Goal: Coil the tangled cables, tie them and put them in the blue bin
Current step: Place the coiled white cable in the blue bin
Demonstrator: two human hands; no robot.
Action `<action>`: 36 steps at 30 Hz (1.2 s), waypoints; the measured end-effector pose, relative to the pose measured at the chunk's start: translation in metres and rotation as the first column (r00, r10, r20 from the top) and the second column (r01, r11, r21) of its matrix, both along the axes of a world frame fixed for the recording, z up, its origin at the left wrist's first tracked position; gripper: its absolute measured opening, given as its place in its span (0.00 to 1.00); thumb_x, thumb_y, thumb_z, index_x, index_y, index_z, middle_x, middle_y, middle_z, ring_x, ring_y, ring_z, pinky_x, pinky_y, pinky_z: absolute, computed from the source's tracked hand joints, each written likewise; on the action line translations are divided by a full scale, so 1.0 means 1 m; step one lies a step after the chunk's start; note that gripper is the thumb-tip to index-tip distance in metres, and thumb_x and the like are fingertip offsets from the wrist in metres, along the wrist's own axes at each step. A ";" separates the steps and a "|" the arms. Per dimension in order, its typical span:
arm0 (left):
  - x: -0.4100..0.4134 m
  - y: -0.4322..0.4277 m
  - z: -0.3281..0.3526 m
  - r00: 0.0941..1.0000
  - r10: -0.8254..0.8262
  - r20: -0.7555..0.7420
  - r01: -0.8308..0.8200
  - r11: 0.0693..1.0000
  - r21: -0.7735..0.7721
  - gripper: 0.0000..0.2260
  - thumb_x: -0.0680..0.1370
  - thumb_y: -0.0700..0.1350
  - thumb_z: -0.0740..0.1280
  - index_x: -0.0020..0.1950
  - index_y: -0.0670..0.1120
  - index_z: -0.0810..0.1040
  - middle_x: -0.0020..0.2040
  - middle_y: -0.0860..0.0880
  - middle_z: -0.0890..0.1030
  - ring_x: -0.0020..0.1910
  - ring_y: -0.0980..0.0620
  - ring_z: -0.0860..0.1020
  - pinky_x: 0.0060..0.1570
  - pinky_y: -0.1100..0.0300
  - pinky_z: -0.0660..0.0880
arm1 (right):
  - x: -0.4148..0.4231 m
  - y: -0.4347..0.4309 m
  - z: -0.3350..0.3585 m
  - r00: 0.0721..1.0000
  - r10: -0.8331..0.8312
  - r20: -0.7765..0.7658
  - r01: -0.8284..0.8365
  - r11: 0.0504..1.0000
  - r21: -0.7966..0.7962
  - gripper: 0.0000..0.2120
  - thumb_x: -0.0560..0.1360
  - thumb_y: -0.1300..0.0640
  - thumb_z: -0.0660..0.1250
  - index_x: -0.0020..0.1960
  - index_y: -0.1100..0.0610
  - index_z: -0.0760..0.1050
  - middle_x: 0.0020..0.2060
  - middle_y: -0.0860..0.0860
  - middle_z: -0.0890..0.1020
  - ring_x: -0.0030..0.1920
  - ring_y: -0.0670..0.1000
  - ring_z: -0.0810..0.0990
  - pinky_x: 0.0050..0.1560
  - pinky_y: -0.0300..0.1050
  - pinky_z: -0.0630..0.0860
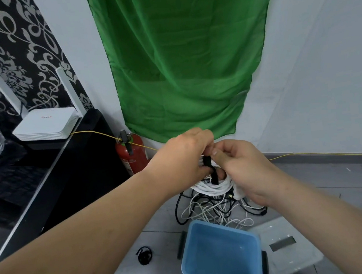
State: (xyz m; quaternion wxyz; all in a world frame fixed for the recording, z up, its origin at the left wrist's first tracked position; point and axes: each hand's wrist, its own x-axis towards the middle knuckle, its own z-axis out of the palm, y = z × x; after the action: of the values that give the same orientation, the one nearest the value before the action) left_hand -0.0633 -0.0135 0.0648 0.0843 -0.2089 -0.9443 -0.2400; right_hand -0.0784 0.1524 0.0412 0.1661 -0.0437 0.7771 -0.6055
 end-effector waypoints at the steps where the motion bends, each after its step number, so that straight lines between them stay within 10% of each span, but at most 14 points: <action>1: 0.000 0.001 0.000 1.000 0.005 -0.003 -0.005 1.000 0.002 0.17 0.68 0.45 0.76 0.44 0.52 0.68 0.42 0.55 0.72 0.39 0.49 0.73 0.39 0.49 0.74 | 0.001 0.000 0.001 1.000 0.002 0.003 -0.002 1.000 -0.008 0.13 0.83 0.55 0.64 0.44 0.48 0.83 0.27 0.53 0.76 0.33 0.55 0.71 0.38 0.55 0.68; 5: 0.002 0.002 -0.002 0.999 0.040 -0.031 -0.040 0.999 0.017 0.13 0.68 0.44 0.74 0.46 0.49 0.71 0.41 0.54 0.75 0.39 0.48 0.74 0.38 0.49 0.74 | 0.001 0.001 0.006 0.996 -0.022 0.081 0.026 0.998 -0.048 0.11 0.84 0.54 0.65 0.47 0.50 0.85 0.29 0.56 0.77 0.25 0.52 0.70 0.25 0.41 0.64; 18: 0.004 -0.002 0.001 0.999 0.027 -0.026 -0.026 0.999 0.019 0.10 0.69 0.49 0.76 0.45 0.48 0.79 0.42 0.53 0.77 0.38 0.51 0.75 0.39 0.53 0.74 | -0.011 0.014 0.014 0.790 0.153 0.594 -0.014 0.973 -0.232 0.11 0.75 0.60 0.68 0.54 0.63 0.83 0.46 0.61 0.85 0.44 0.59 0.84 0.40 0.47 0.83; 26: 0.007 0.003 0.000 0.997 -0.026 -0.070 0.027 1.000 0.007 0.07 0.70 0.45 0.75 0.45 0.49 0.81 0.42 0.54 0.77 0.37 0.51 0.76 0.36 0.56 0.73 | -0.011 0.020 0.011 0.799 0.152 0.582 -0.084 0.986 -0.142 0.16 0.74 0.49 0.74 0.56 0.60 0.83 0.48 0.61 0.85 0.47 0.59 0.83 0.44 0.53 0.83; 36: 0.006 0.006 -0.009 0.994 -0.019 0.109 -0.006 0.975 0.220 0.13 0.67 0.45 0.82 0.51 0.51 0.88 0.43 0.53 0.81 0.42 0.55 0.78 0.41 0.59 0.75 | -0.011 0.017 0.008 0.889 -0.030 0.456 0.164 0.952 -0.258 0.04 0.77 0.68 0.69 0.44 0.66 0.81 0.35 0.63 0.83 0.29 0.56 0.81 0.29 0.46 0.81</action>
State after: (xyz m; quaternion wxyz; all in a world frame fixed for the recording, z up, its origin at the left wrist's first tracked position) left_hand -0.0574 -0.0073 0.0562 0.0535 -0.1878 -0.9144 -0.3547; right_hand -0.0892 0.1695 0.0491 0.3013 0.1119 0.6221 -0.7139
